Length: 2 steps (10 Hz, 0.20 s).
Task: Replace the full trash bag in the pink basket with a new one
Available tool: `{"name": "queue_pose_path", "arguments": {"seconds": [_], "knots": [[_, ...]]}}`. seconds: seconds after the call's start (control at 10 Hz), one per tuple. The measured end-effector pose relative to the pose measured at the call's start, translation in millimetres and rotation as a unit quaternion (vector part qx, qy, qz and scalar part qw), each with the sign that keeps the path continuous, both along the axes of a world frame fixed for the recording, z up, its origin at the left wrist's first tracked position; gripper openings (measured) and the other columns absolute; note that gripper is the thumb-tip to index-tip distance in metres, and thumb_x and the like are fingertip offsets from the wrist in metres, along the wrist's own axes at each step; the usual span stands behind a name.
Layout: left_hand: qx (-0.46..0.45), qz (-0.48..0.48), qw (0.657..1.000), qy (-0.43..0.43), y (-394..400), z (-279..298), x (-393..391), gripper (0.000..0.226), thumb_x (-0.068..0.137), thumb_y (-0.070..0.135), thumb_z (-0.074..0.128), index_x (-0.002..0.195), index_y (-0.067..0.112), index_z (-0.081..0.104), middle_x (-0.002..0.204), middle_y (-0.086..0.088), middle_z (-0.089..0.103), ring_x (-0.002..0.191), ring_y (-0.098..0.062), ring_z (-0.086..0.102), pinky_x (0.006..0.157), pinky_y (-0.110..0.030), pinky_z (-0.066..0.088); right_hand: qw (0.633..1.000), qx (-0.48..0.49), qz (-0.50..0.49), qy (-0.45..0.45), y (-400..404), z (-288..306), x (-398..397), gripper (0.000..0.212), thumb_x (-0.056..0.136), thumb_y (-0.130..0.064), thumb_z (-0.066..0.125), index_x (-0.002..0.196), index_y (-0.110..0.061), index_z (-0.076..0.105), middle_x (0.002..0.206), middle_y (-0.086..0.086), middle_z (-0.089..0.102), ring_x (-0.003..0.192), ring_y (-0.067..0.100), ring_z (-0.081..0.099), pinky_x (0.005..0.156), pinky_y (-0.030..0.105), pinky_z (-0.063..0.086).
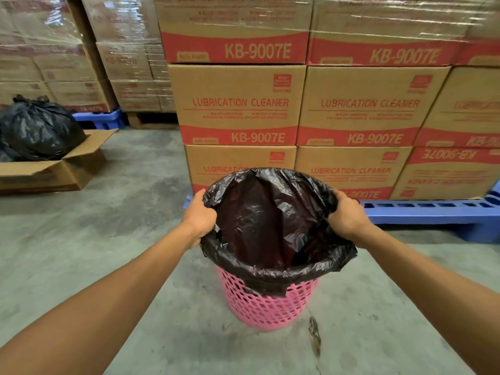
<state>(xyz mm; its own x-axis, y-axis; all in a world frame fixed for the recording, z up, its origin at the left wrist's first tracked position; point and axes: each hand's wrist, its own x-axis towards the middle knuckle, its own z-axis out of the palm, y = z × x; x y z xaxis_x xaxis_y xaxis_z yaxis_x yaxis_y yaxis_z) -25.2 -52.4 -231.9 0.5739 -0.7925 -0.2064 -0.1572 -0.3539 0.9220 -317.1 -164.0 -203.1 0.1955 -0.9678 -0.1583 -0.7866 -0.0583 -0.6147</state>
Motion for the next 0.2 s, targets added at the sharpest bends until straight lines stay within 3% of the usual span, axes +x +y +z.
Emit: {"name": "queue_pose_path", "arguments": {"seconds": [0.1,0.2], "knots": [[0.017,-0.005,1.0,0.005,2,7,1,0.062,0.096,0.015,0.045,0.153,0.031,0.024,0.144,-0.008,0.05,0.112,-0.029,0.061,0.093,-0.046,0.055,0.999,0.045,-0.017,-0.025,1,6,2,0.072,0.088,-0.017,0.046,0.153,-0.028,0.018,0.145,0.019,0.04,0.114,0.042,0.053,0.07,0.043,0.05],[0.007,0.032,0.998,-0.05,6,11,1,0.054,0.101,0.036,0.043,0.152,0.021,0.03,0.153,-0.005,0.041,0.134,-0.027,0.045,0.108,-0.039,0.038,0.995,-0.05,-0.037,0.08,13,10,2,0.061,0.092,-0.036,0.043,0.15,-0.031,0.026,0.151,0.014,0.031,0.133,0.043,0.035,0.106,0.06,0.032]]}}
